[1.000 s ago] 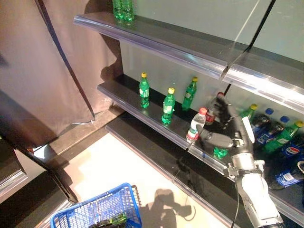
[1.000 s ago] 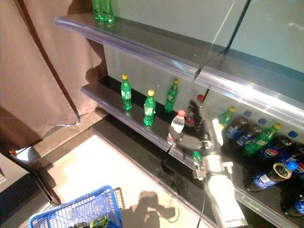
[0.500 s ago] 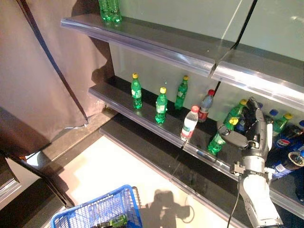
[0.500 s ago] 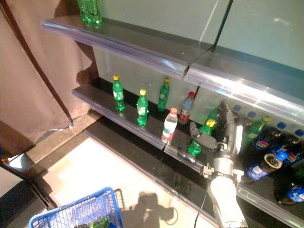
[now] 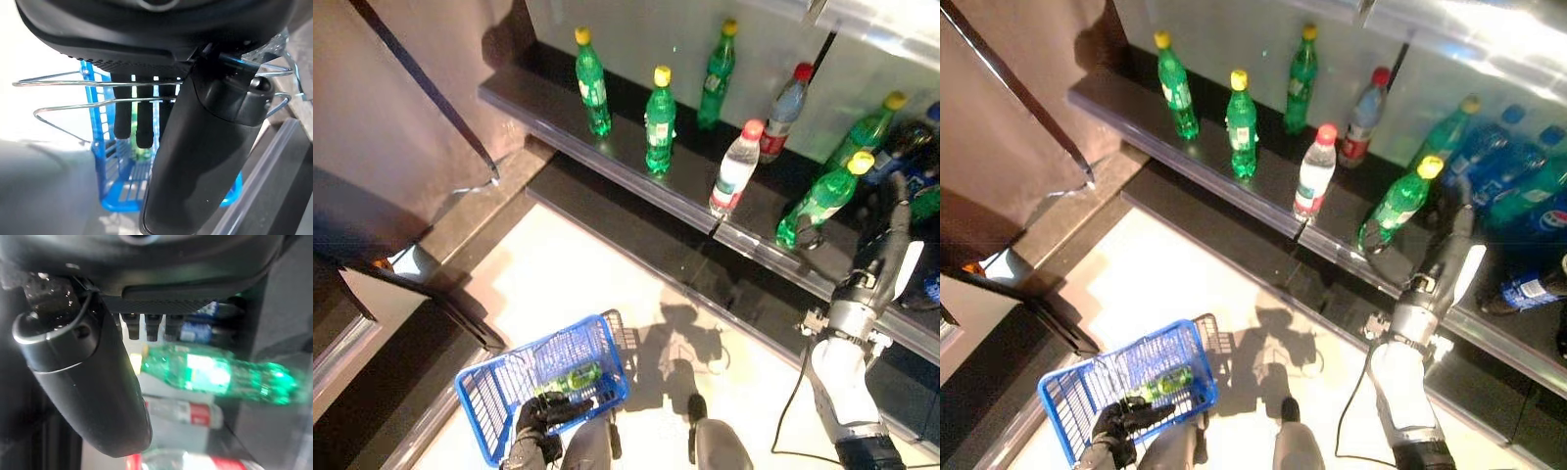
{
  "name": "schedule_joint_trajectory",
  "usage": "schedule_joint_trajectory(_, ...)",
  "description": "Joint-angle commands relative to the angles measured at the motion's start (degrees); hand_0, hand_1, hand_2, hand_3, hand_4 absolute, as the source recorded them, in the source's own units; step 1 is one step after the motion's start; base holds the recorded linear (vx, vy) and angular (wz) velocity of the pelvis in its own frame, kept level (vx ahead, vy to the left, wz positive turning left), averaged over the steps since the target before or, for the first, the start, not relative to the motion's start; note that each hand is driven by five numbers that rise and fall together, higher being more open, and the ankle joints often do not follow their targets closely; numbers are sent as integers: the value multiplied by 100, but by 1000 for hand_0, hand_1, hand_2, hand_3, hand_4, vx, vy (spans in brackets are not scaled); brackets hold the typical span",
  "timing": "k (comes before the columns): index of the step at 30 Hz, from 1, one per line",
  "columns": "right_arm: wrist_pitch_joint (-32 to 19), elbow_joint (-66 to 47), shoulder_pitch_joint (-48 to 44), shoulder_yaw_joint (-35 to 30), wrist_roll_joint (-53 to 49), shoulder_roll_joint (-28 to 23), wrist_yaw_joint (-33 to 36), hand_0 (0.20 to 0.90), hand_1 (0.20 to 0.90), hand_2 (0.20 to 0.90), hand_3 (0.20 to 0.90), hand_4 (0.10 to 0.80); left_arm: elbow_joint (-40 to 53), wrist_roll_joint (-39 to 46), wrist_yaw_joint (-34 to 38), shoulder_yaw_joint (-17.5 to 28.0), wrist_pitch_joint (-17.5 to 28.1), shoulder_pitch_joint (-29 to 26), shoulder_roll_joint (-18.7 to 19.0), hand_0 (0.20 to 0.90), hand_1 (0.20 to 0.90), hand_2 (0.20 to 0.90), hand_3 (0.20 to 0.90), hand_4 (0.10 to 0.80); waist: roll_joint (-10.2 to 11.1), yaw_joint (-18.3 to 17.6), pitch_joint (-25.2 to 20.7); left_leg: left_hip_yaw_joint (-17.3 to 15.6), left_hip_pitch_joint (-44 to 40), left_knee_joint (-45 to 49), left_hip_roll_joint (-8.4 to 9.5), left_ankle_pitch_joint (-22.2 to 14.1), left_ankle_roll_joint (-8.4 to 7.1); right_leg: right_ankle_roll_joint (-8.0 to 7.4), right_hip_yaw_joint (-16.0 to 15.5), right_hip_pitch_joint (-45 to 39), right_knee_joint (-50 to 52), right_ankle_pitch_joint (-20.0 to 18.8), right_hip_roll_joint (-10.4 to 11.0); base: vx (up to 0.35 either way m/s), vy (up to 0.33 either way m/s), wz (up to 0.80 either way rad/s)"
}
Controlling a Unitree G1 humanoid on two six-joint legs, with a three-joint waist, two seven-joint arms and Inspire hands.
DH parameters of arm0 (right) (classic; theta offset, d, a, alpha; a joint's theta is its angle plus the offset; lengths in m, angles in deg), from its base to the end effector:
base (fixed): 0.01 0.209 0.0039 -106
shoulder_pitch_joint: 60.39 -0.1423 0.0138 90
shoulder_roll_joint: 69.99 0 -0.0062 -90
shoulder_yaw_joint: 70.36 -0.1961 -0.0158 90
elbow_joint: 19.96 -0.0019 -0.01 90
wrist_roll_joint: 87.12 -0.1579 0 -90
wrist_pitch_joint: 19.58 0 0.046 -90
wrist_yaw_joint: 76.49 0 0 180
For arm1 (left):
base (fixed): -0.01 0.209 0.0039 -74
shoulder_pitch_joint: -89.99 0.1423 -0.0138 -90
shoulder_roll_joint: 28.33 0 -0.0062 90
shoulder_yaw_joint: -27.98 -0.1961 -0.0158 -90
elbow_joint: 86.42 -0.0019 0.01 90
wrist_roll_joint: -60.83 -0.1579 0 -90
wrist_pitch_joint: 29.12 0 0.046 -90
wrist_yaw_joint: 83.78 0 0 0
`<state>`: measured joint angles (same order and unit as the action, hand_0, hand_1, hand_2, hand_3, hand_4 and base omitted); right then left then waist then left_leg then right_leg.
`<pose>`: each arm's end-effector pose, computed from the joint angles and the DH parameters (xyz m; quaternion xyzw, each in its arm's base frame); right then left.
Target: Pick up the drink and place into the basket.
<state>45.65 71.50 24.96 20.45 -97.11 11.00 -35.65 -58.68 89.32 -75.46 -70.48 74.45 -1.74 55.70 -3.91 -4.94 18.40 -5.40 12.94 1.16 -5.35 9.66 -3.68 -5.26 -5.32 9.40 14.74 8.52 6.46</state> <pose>0.2353 -0.2244 0.0818 -0.0351 -0.2668 -0.3012 0.9148 0.1251 0.2021 -0.1321 -0.0570 0.3961 0.1820 0.8982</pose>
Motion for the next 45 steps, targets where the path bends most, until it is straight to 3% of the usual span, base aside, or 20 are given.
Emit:
schedule_joint_trajectory(1,-610,-680,-869,-380,637,-268,699,900,900,900,900,800,-73,77,91,-324,61,292,37,300,300,300,200,100,243,10,133,188,297,1335,-39,-926,-72,352,48,497,-331,-830,173,-160,39,-7)
schedule_joint_trajectory(5,-543,-704,-1278,-412,1027,-313,1612,900,900,900,900,800,-87,264,76,-475,142,129,1,300,300,300,200,100,115,-47,382,165,553,1378,-2,-837,-80,360,153,794,-268,-878,165,-110,43,-5)
schedule_joint_trajectory(9,-568,-774,-1501,-475,990,-278,1745,900,900,900,900,800,-32,387,91,-565,156,40,-27,300,300,300,200,100,22,-100,549,136,714,1412,26,-775,-80,369,243,985,-228,-913,149,-70,38,-9)
schedule_joint_trajectory(14,-434,-749,-1996,-385,523,-386,1276,900,900,900,900,800,170,474,159,-702,110,-109,-57,300,300,300,200,100,-102,-112,772,88,903,1388,81,-670,-87,373,318,1223,-214,-975,143,-51,27,-9)
schedule_joint_trajectory(21,-361,-546,-2394,-325,158,-406,1367,900,900,900,900,800,284,560,196,-801,80,-231,-12,300,300,300,200,100,-159,-81,970,31,1045,1354,87,-591,-99,411,311,1394,-190,-992,82,-30,-17,-2)
schedule_joint_trajectory(24,-423,-367,-2531,-381,-362,-403,911,900,900,900,900,800,328,611,218,-866,74,-246,-24,300,300,300,200,100,-215,-71,1040,30,1076,1316,112,-559,-109,437,310,1439,-191,-996,69,0,0,0)
schedule_joint_trajectory(32,-5,-249,-2991,-199,-912,-711,-374,900,900,900,900,800,487,567,183,-896,-63,-254,65,300,300,300,200,100,-268,3,1058,75,1065,1140,173,-528,-119,436,272,1522,-207,-1014,63,0,0,0)
schedule_joint_trajectory(45,171,394,-3485,-218,-1658,-937,-574,900,900,900,900,800,417,630,182,-979,-56,-367,172,300,300,300,200,100,-283,108,1050,143,976,859,202,-466,-111,430,193,1547,-250,-1028,37,4,-16,0)
